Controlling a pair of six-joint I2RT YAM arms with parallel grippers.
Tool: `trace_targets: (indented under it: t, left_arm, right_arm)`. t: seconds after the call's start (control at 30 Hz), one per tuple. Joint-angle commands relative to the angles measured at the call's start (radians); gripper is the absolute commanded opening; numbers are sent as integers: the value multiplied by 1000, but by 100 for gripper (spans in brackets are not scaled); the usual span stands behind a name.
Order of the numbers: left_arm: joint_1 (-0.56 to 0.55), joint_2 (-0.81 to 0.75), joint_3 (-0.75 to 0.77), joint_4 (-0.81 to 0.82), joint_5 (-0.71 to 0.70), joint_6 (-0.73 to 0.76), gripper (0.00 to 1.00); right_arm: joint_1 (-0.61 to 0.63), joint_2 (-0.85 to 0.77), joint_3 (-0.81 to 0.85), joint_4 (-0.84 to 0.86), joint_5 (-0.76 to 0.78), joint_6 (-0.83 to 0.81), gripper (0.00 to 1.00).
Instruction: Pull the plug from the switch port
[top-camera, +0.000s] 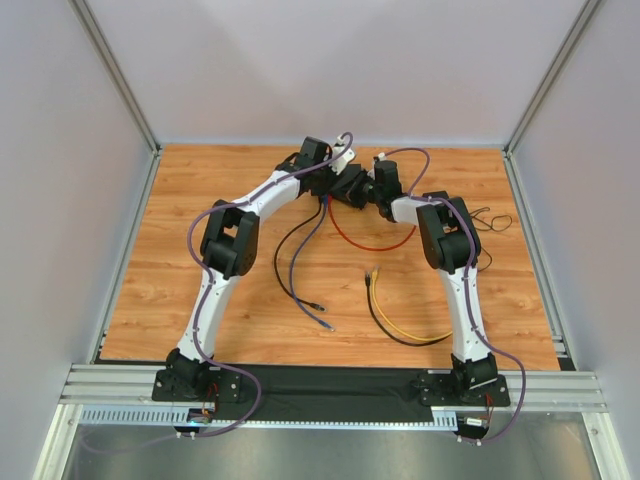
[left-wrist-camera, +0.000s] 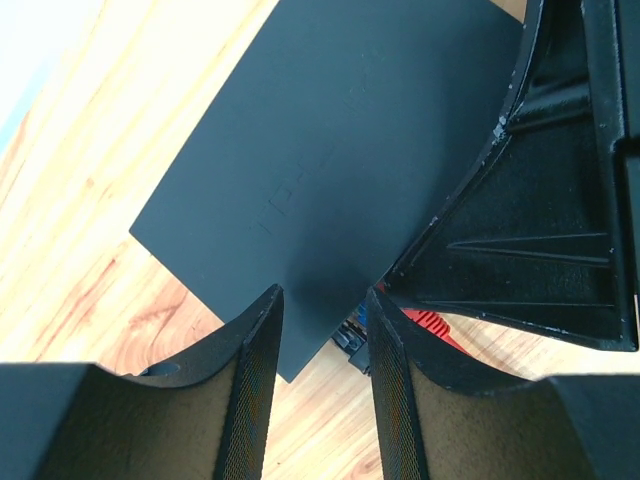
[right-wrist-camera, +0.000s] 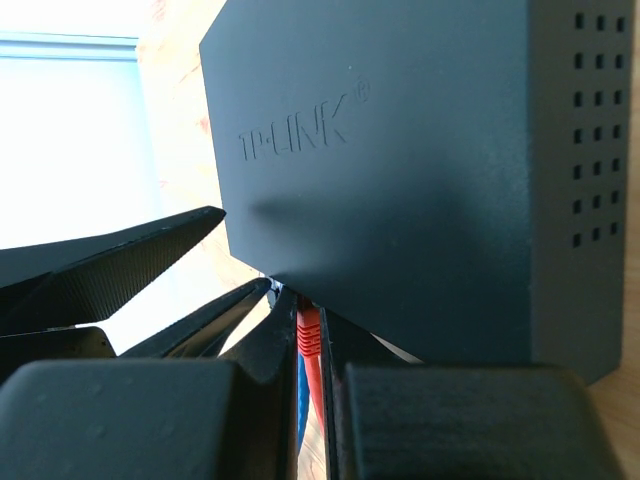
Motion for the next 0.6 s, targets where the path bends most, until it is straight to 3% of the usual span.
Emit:
trace_targets:
  t: [0.0,0.57]
  left_arm:
    - [-1,15,51,-42,13,24,47]
    - [-17,101,202,-130,-40,34,48]
  right_arm:
    - [-2,-5,-23,-56,-9,10,0]
    - [15,-19,-32,-56,-21,13,0]
